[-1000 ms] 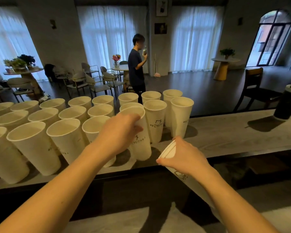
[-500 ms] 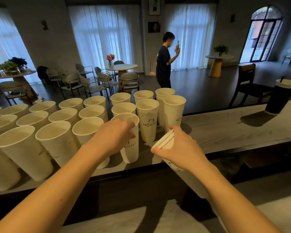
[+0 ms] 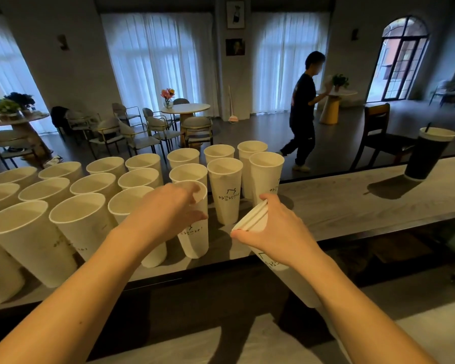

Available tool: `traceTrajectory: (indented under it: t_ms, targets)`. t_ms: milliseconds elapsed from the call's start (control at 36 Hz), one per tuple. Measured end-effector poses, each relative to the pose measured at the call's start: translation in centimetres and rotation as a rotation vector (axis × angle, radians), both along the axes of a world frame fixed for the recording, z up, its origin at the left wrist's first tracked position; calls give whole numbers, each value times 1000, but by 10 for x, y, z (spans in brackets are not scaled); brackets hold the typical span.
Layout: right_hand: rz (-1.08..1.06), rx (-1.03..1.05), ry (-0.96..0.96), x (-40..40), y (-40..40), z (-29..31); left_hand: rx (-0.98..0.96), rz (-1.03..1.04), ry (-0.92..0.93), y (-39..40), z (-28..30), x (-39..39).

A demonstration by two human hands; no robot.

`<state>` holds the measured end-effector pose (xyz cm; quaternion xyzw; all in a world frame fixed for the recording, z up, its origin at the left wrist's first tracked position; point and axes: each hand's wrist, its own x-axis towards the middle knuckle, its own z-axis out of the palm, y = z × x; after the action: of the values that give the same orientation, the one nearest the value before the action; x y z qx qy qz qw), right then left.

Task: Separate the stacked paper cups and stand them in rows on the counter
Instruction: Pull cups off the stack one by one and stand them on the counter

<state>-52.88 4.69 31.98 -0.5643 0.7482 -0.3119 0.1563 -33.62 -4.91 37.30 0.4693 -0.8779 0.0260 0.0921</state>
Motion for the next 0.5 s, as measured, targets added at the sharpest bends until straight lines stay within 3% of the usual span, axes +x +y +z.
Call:
traceTrajectory:
  t_ms: [111, 139, 194, 278, 500]
  targets:
    - [2, -36, -31, 0, 1, 1, -258, -122, 213, 15, 6, -8]
    - [9, -52, -46, 0, 1, 2, -217, -173, 304, 22, 5, -13]
    - [28, -86, -93, 2, 0, 4, 65, -259, 416, 34, 4, -25]
    - [40, -139, -121, 3, -1, 7, 444, -384, 337, 39, 1, -42]
    - [36, -177, -180, -10, 1, 5, 431, -414, 361, 36, -2, -61]
